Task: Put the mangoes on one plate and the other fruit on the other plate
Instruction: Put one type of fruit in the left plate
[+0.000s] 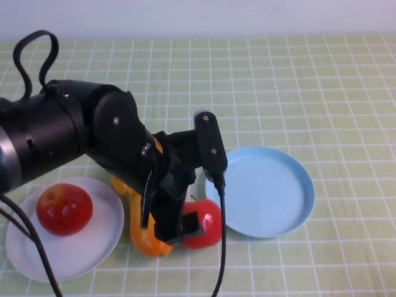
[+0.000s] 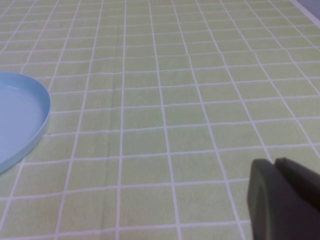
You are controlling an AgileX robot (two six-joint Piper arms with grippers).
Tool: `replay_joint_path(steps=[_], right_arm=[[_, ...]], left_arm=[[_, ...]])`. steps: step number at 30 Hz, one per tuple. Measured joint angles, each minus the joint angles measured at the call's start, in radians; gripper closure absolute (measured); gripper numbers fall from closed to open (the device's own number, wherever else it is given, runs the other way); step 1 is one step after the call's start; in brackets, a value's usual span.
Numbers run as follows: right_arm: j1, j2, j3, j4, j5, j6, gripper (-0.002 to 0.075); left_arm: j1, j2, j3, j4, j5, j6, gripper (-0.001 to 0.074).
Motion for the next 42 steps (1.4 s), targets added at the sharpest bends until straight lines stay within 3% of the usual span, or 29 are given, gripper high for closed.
replay_joint_path(steps=[34, 42], right_arm=[[0.0, 0.0, 0.0, 0.0, 0.0, 0.0, 0.0743], [0.0, 0.0, 0.0, 0.0, 0.0, 0.0, 0.0743]], left_arm=[[0.0, 0.147, -0.002, 0.007, -0.138, 0.043, 0.0066], [0.0, 0.15, -0.002, 0.007, -0.133, -0.034, 0.0066]])
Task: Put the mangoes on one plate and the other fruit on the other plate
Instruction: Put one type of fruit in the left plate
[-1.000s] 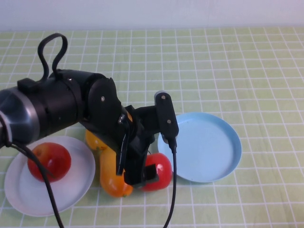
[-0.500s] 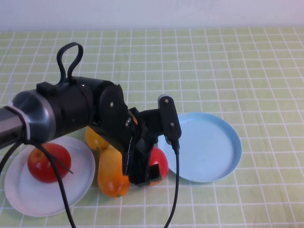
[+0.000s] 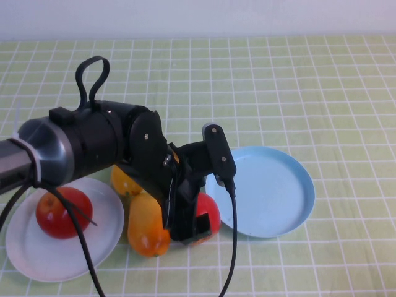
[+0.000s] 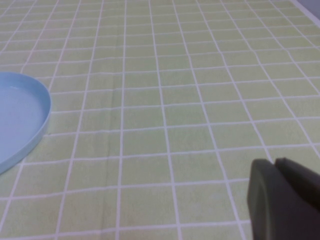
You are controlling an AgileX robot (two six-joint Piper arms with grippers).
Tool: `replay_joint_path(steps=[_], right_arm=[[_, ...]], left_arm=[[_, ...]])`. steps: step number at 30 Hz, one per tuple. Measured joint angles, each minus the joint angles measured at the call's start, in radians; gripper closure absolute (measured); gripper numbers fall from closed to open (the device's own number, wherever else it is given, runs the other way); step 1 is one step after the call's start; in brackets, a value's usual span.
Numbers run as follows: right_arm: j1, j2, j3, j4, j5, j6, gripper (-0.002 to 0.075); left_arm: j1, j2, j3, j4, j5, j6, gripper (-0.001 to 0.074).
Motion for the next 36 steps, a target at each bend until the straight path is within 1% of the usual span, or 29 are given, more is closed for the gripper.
replay_joint_path(steps=[10, 12, 15, 16, 21, 24, 27, 30, 32, 36], right_arm=[[0.0, 0.0, 0.0, 0.0, 0.0, 0.0, 0.0743], [0.0, 0.0, 0.0, 0.0, 0.0, 0.0, 0.0743], [0.0, 0.0, 0.0, 0.0, 0.0, 0.0, 0.0742], [0.0, 0.0, 0.0, 0.0, 0.0, 0.0, 0.0742], [0.0, 0.0, 0.0, 0.0, 0.0, 0.0, 0.0743], [0.0, 0.0, 0.0, 0.0, 0.0, 0.0, 0.0742], [0.0, 0.0, 0.0, 0.0, 0.0, 0.0, 0.0742], [0.0, 0.0, 0.0, 0.0, 0.0, 0.0, 0.0742], [0.0, 0.0, 0.0, 0.0, 0.0, 0.0, 0.0742], [0.0, 0.0, 0.0, 0.0, 0.0, 0.0, 0.0743]], left_arm=[[0.0, 0.01, 0.0, 0.0, 0.0, -0.037, 0.0066], [0.0, 0.01, 0.0, 0.0, -0.002, -0.046, 0.0082], [0.0, 0.01, 0.0, 0.0, -0.002, -0.053, 0.0158], [0.0, 0.01, 0.0, 0.0, -0.002, -0.054, 0.0166], [0.0, 0.006, -0.002, 0.034, 0.001, -0.054, 0.0166], [0.0, -0.023, -0.026, 0.094, 0.041, -0.069, 0.0166], [0.0, -0.071, -0.09, 0.165, 0.109, -0.153, 0.0166], [0.002, -0.124, -0.184, 0.26, 0.196, -0.316, 0.0166], [0.017, -0.14, -0.24, 0.312, 0.265, -0.429, 0.0166], [0.064, -0.146, -0.267, 0.377, 0.408, -0.623, 0.0166]])
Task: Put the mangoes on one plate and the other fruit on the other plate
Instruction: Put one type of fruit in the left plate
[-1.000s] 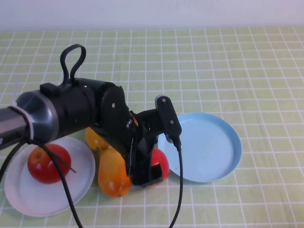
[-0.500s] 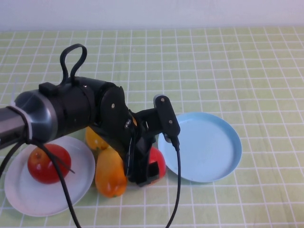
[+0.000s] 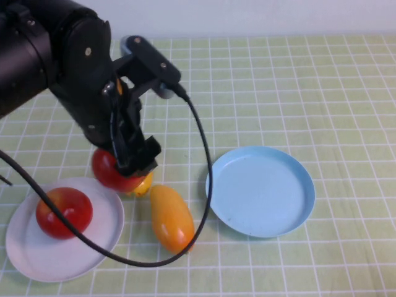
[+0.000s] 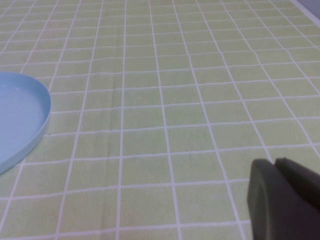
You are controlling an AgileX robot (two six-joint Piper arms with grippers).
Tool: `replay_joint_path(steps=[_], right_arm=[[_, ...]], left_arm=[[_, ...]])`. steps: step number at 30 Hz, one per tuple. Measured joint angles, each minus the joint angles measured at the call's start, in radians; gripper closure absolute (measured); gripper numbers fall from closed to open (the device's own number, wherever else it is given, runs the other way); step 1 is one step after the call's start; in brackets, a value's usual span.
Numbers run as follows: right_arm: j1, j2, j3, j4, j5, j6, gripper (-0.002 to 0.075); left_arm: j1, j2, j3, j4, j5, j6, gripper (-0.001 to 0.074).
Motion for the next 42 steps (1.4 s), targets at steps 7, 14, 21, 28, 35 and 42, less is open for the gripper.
replay_joint_path(steps=[7, 14, 21, 28, 35, 42], right_arm=[[0.0, 0.0, 0.0, 0.0, 0.0, 0.0, 0.0742], [0.0, 0.0, 0.0, 0.0, 0.0, 0.0, 0.0742], [0.0, 0.0, 0.0, 0.0, 0.0, 0.0, 0.0742], [0.0, 0.0, 0.0, 0.0, 0.0, 0.0, 0.0743], [0.0, 0.0, 0.0, 0.0, 0.0, 0.0, 0.0742], [0.0, 0.0, 0.0, 0.0, 0.0, 0.0, 0.0742]], left_arm=[[0.049, -0.038, 0.137, 0.026, 0.052, -0.1, 0.0166], [0.053, -0.057, 0.264, -0.081, -0.045, -0.106, 0.0166], [0.056, -0.057, 0.311, -0.09, -0.053, -0.106, 0.0166], [0.107, -0.057, 0.315, -0.056, -0.042, -0.11, 0.0166], [0.13, -0.057, 0.315, 0.032, -0.029, -0.153, 0.0166], [0.133, -0.057, 0.315, -0.003, -0.005, -0.19, 0.0166]])
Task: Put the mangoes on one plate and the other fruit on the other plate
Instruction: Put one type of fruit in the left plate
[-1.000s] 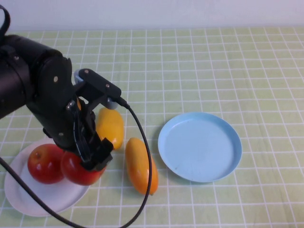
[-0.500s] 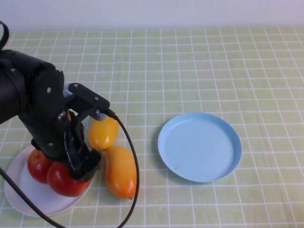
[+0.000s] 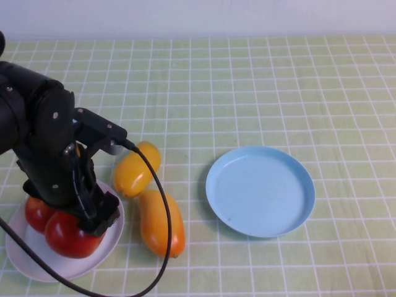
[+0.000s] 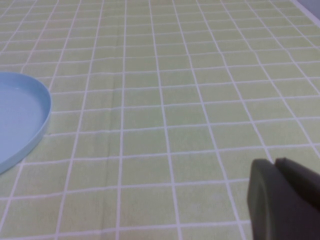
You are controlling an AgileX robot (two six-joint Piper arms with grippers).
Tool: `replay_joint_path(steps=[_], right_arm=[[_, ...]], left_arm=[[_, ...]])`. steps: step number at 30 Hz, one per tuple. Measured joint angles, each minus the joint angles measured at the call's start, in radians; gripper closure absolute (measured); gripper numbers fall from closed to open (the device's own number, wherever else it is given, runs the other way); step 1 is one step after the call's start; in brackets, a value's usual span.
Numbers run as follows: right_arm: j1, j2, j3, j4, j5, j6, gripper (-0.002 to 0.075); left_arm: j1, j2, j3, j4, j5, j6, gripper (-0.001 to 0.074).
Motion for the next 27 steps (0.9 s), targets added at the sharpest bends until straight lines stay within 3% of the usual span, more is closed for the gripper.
replay_joint_path(steps=[27], right_arm=[[0.0, 0.0, 0.0, 0.0, 0.0, 0.0, 0.0742]], left_arm=[[0.0, 0.09, 0.0, -0.021, -0.074, -0.004, 0.0165]])
